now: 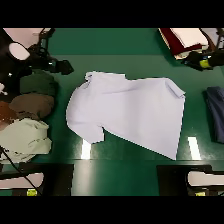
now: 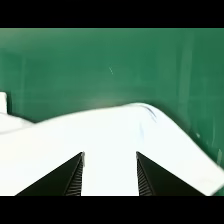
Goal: Fold the shirts.
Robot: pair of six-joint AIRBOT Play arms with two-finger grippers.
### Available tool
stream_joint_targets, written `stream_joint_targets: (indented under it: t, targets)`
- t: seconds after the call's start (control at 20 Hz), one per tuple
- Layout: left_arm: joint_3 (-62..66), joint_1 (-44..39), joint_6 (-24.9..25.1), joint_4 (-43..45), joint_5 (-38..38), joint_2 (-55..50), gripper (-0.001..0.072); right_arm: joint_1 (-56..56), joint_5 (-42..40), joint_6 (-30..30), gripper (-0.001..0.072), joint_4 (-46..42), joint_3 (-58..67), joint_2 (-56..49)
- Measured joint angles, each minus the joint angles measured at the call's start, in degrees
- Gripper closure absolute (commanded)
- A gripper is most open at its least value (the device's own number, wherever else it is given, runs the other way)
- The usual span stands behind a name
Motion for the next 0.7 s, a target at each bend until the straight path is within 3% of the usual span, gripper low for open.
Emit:
stream_joint_targets:
  t: [0.15,0.3,0.7]
  targets:
    - [-3.19,4.68,0.24,-1.49,-9.20,-0.04,0.0277,-2.47,8.68,-2.12,0.0351,0.76,2.43,0.00]
    - [-10.40,8.39,1.70,-2.23,-13.68,-0.09,0.0277,-3.45,14.60,-3.65,0.0351,1.51,1.38,0.63]
    - [-23.08,12.20,6.84,-3.56,-15.76,-0.09,0.0278,-3.91,15.19,-5.09,0.0351,2.36,-11.08,6.64]
